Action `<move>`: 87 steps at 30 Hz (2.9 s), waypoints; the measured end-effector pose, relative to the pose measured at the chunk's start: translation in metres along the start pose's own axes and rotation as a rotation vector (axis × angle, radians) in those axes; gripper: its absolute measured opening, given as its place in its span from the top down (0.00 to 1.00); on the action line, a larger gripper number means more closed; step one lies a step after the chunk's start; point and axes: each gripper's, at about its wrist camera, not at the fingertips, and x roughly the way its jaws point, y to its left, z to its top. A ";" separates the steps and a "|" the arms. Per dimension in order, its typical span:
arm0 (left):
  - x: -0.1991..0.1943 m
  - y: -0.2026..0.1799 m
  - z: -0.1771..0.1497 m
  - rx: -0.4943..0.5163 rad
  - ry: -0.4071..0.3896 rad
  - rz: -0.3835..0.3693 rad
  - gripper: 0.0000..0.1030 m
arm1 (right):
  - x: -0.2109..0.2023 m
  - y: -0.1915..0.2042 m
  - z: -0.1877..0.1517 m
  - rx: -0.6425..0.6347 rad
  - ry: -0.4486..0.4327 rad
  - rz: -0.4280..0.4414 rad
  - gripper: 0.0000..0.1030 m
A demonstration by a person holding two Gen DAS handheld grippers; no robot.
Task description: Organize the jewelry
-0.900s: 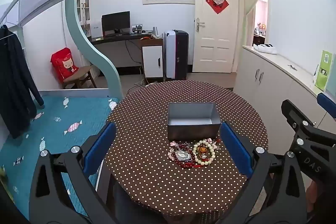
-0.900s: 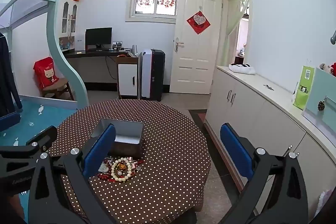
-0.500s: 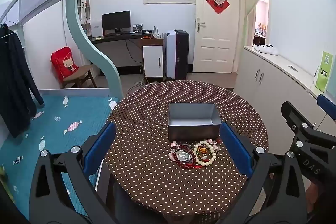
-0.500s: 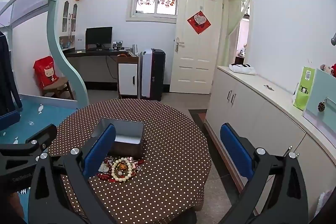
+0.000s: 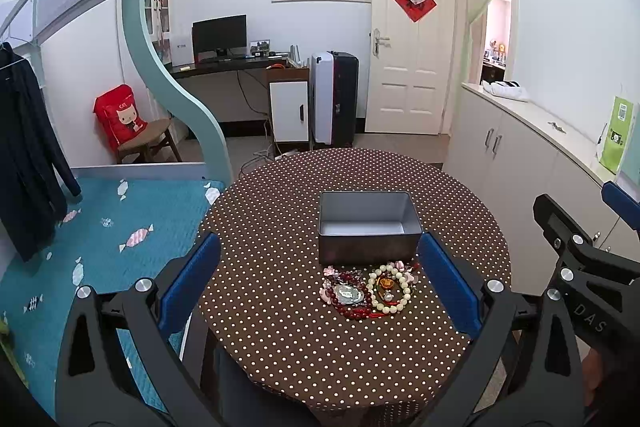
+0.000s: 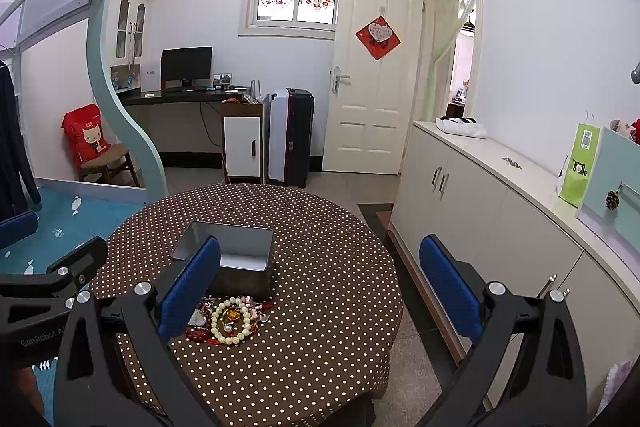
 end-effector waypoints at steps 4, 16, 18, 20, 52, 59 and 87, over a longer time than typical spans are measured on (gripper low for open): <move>0.003 0.000 0.000 -0.002 0.008 0.001 0.05 | 0.002 0.001 -0.002 0.001 0.004 0.000 0.07; 0.007 -0.001 0.000 -0.002 0.019 0.006 0.05 | 0.005 0.002 -0.003 0.005 0.019 0.006 0.07; 0.007 -0.001 -0.001 0.000 0.018 0.004 0.05 | 0.006 0.002 -0.003 0.004 0.018 0.004 0.07; 0.007 -0.001 -0.001 0.000 0.018 0.003 0.05 | 0.006 0.001 -0.003 0.004 0.019 0.004 0.07; -0.001 -0.003 0.001 0.008 0.008 -0.014 0.05 | 0.006 0.002 -0.004 0.008 0.020 0.002 0.07; 0.000 -0.003 0.001 0.010 0.018 -0.013 0.05 | 0.005 0.003 -0.004 -0.002 0.027 0.007 0.07; 0.104 0.013 -0.031 0.020 0.279 -0.107 0.05 | 0.104 0.014 -0.055 0.025 0.312 0.184 0.07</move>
